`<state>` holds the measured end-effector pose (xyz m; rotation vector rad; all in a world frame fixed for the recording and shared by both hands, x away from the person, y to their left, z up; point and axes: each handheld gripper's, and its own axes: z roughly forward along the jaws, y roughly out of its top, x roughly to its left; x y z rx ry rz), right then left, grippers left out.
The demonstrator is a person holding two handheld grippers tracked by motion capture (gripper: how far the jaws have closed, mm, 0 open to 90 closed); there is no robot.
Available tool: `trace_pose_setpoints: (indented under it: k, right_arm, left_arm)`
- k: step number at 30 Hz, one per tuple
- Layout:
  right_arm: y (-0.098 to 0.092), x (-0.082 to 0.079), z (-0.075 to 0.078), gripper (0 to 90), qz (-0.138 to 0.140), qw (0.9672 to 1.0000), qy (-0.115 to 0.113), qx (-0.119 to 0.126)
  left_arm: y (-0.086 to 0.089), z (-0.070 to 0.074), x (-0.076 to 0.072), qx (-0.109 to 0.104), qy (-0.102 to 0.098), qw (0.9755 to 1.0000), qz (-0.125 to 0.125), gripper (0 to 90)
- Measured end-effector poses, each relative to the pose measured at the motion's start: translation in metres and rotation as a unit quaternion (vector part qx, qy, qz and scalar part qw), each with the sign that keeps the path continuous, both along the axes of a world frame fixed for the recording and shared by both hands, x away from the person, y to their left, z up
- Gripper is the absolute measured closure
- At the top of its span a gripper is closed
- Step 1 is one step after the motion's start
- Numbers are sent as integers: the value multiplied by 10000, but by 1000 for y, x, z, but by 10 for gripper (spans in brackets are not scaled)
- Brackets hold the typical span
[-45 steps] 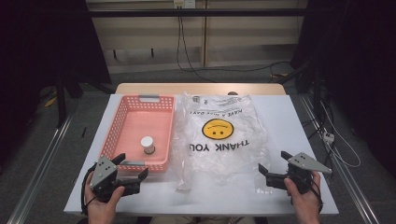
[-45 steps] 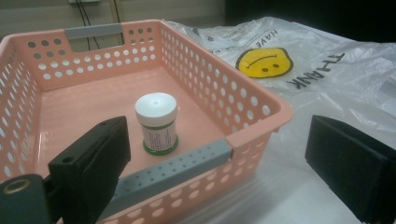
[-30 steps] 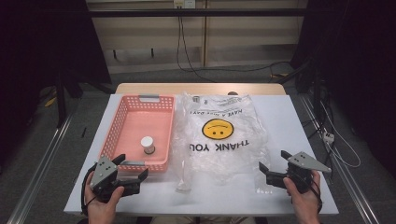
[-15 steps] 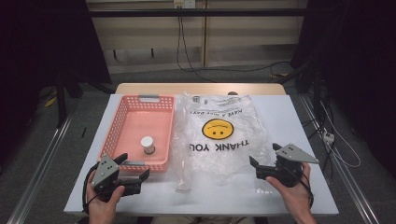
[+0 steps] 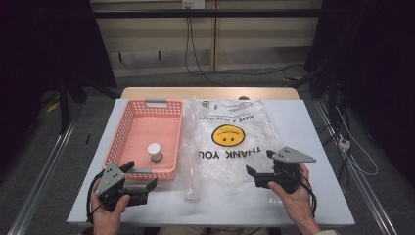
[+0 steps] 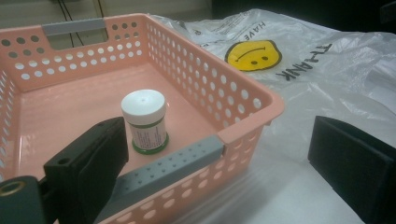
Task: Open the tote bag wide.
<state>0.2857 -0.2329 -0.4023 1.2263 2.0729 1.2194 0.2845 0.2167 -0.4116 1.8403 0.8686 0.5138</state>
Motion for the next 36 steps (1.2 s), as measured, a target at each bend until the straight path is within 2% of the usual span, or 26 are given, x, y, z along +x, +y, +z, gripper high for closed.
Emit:
trace_pose_setpoints:
  k: [1, 4, 5, 7, 8, 9, 10, 12, 13, 15, 17, 18, 19, 21, 23, 26, 31, 32, 33, 36]
  right_arm:
    - [0, 0, 0, 119, 0, 10000, 0, 0]
    - [14, 2, 2, 120, 270, 9993, 136, -214]
    - [14, 2, 2, 120, 270, 9993, 136, -214]
    - [24, 4, 2, 106, 475, 9985, 141, -246]
    - [28, 6, 1, 110, 573, 9978, 190, -257]
    - [35, 11, -1, 114, 723, 9959, 350, -421]
    - [35, 11, -1, 114, 723, 9959, 350, -421]
    - [43, 17, -3, 115, 882, 9934, 516, -529]
    - [48, 21, -6, 175, 1012, 9916, 621, -522]
    - [52, 25, -10, 221, 1178, 9893, 678, -540]
    - [54, 26, -11, 209, 1271, 9882, 693, -503]
    - [59, 26, -15, 186, 1442, 9860, 712, -446]
    - [59, 26, -15, 186, 1442, 9860, 712, -446]
    - [65, 24, -20, 179, 1464, 9839, 809, -632]
    - [66, 24, -24, 186, 1523, 9819, 926, -637]
    - [68, 24, -29, 204, 1579, 9787, 1039, -796]
    - [72, 23, -35, 255, 1832, 9706, 1124, -1083]
    - [72, 23, -35, 255, 1832, 9706, 1124, -1083]
    - [75, 22, -40, 258, 1908, 9668, 1186, -1220]
    - [79, 20, -45, 301, 1942, 9624, 1238, -1438]
  left_arm:
    - [0, 0, 0, 11, -8, 10000, 8, 48]
    - [-1, 0, -1, 11, -2, 10000, 13, 47]
    - [-1, 0, -1, 7, 22, 10000, 8, 47]
    - [0, -1, 0, 45, -8, 10000, 8, 47]
    - [0, -1, 0, 34, -6, 10000, 10, 47]
    - [0, 0, 0, 26, -6, 10000, 8, 47]
    - [0, 0, 0, 19, -10, 10000, 16, 47]
    - [0, 0, 0, 16, -25, 10000, -2, 47]
    - [0, 0, 0, 20, -25, 10000, -6, 47]
    - [0, -1, 0, 29, -23, 10000, -21, 47]
    - [-1, -1, -1, 30, -23, 10000, -34, 47]
    - [-1, -1, -1, 57, -34, 9999, -82, 47]
    - [-2, -1, -1, 61, -31, 9999, -91, 47]
    - [-2, -1, -2, 43, -44, 9999, -116, 47]
    - [-1, 0, -2, 19, -41, 9999, -115, 47]
    - [-1, 0, -2, 20, -37, 9999, -124, 47]
    - [-1, 0, -2, 36, -35, 9999, -143, 47]
    - [-1, 0, -2, 36, -35, 9999, -143, 47]
    - [-1, 0, -1, 41, -30, 9999, -159, 47]
    - [-1, 0, -2, 33, -36, 9999, -159, 47]
